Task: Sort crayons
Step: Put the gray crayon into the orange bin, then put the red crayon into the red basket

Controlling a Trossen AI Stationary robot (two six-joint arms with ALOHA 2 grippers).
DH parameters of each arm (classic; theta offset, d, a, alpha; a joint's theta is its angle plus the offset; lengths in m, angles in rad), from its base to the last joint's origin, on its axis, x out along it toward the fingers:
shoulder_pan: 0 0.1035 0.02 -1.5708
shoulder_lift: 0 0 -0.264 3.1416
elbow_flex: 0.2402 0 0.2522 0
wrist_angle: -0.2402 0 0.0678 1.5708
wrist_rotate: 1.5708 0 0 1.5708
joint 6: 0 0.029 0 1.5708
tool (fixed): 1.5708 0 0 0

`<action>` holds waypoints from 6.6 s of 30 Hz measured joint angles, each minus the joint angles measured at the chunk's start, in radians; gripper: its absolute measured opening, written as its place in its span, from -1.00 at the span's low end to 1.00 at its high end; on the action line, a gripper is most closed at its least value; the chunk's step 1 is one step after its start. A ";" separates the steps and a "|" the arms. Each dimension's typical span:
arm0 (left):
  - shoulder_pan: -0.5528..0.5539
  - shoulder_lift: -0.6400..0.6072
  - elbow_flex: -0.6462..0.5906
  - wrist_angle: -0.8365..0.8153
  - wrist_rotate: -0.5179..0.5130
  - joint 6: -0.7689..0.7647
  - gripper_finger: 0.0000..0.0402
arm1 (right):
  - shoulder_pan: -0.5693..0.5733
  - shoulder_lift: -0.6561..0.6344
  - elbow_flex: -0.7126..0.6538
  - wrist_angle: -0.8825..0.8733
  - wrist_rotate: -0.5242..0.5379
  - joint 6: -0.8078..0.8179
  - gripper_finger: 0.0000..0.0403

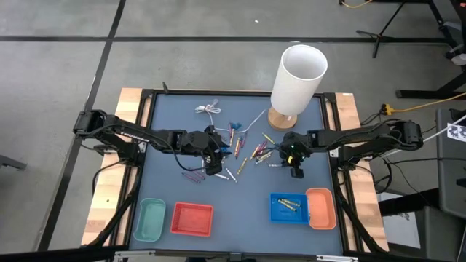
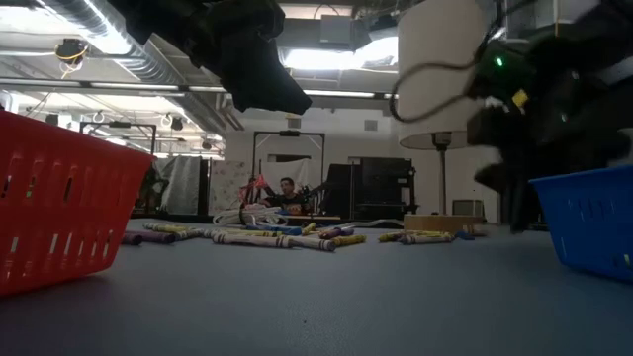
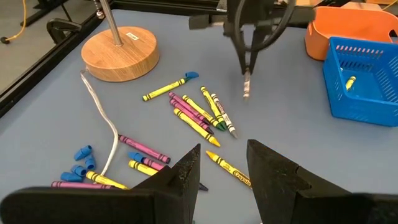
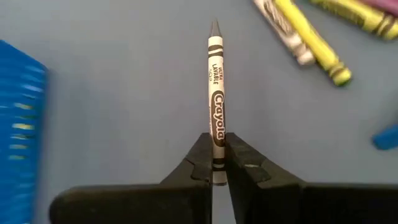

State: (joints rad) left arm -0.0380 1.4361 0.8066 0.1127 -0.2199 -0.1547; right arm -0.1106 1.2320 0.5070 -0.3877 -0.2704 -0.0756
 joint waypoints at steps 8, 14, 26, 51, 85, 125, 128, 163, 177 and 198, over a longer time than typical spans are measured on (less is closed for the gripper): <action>0.000 0.000 0.000 -0.011 0.000 0.000 -0.42 | 0.002 -0.005 0.202 -0.267 -0.077 0.068 -0.91; 0.000 0.000 0.000 -0.027 0.000 0.000 -0.42 | 0.087 -0.005 0.341 -0.431 -0.090 0.123 -0.91; 0.000 0.000 0.000 -0.028 0.000 0.000 -0.42 | 0.453 -0.007 0.459 -0.515 0.012 0.478 -0.91; -0.002 0.000 0.000 -0.032 0.000 0.000 -0.42 | 1.265 -0.004 0.460 -0.685 0.576 1.760 -0.91; -0.002 0.000 0.000 -0.428 0.114 0.008 -0.42 | 1.308 -0.003 0.460 -0.781 0.409 1.904 -0.42; -0.010 -0.001 -0.216 -0.487 0.260 0.075 -0.42 | 1.135 -0.003 0.461 -0.763 1.083 1.538 -0.39; -0.010 0.003 -0.190 -0.487 0.272 0.043 -0.42 | 1.068 -0.003 0.461 -0.721 1.039 1.423 -0.39; -0.407 0.001 -0.130 -0.494 0.246 -0.176 -0.42 | 0.784 -0.003 0.461 -0.421 0.783 0.829 -0.39; -0.507 0.001 -0.130 -0.451 0.248 -0.263 -0.42 | 0.784 -0.003 0.461 -0.421 0.784 0.828 -0.39; -0.515 0.003 -0.130 -0.550 0.203 -0.334 -0.42 | 0.784 -0.003 0.460 -0.422 0.774 0.828 -0.39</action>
State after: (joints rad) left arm -0.5529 1.4395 0.6762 -0.4371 -0.0170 -0.4885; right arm 0.6735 1.2289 0.9672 -0.8093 0.5041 0.7525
